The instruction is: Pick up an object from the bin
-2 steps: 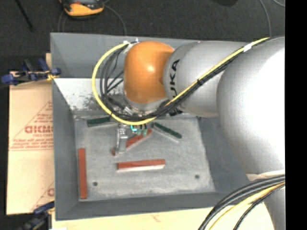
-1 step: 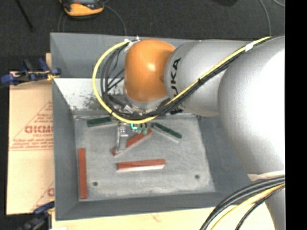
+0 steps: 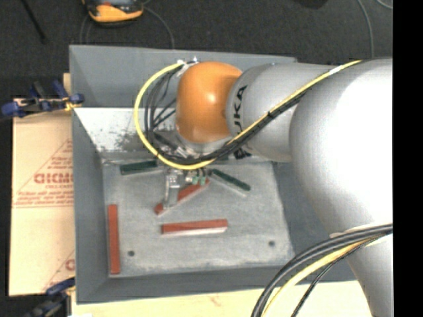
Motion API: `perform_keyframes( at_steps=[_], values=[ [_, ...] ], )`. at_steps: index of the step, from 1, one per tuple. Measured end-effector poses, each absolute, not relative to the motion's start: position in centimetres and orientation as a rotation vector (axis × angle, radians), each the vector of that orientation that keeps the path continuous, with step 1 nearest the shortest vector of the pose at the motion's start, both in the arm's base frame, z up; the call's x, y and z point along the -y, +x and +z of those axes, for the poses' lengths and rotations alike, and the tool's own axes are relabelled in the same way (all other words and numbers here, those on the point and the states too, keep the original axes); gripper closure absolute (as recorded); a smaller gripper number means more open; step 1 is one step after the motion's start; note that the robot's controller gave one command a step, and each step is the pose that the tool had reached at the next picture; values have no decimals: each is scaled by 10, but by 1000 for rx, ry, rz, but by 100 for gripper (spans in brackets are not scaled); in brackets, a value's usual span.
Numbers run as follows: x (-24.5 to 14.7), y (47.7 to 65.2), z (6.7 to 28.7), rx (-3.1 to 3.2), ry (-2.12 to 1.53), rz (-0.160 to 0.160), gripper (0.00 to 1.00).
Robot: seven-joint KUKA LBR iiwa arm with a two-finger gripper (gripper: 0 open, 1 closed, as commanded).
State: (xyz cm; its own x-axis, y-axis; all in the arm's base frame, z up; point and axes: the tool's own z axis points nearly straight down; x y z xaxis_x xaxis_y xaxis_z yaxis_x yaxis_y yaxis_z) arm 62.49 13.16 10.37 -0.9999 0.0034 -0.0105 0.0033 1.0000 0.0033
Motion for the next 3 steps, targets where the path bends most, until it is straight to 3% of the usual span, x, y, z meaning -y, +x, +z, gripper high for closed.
perform_keyframes(
  at_steps=[1,2,3],
  values=[
    [-84,604,75,-3136,-125,0,0],
    [-64,624,74,-3137,-51,2,100],
    [-64,624,74,-3137,-50,2,100]
  ],
)
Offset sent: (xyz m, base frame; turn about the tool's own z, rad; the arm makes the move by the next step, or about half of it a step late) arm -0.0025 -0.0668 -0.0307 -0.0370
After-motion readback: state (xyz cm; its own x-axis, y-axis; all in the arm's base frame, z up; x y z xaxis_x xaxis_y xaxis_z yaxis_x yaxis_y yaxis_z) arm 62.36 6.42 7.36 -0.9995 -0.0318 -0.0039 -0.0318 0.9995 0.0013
